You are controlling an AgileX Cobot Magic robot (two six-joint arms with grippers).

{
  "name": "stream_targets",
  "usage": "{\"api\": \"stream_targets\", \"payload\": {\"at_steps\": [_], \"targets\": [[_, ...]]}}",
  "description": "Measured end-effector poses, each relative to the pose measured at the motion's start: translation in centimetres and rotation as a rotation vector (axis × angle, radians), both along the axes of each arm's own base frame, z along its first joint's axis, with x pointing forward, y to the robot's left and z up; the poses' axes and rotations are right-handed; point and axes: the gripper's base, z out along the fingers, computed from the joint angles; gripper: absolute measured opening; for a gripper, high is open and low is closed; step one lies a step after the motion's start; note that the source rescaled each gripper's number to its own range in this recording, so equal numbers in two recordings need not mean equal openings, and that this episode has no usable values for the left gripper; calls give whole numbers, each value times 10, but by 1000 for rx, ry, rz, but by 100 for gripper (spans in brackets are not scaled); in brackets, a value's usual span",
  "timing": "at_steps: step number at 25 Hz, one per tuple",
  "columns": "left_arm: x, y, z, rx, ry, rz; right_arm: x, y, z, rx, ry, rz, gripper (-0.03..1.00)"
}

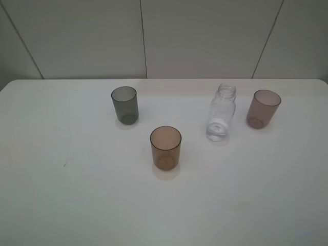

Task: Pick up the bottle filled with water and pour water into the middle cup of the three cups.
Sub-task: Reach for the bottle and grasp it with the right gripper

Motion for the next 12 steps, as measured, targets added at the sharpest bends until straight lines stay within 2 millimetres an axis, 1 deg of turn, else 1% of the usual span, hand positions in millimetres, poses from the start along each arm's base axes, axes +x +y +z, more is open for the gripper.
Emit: {"api": "stream_targets", "payload": {"at_steps": [2,4,7,9,12], "targets": [[0,0,0,0,0,0,1,0,0,0,5,0,87],[0,0,0,0,0,0,7,0,0,-2,41,0,87],[0,0,0,0,0,0,24,3,3,6,135,9,87],[0,0,0,0,0,0,43,5,12,11,172,15,87],[0,0,0,0,0,0,76,7,31,8,173,20,87]]}}
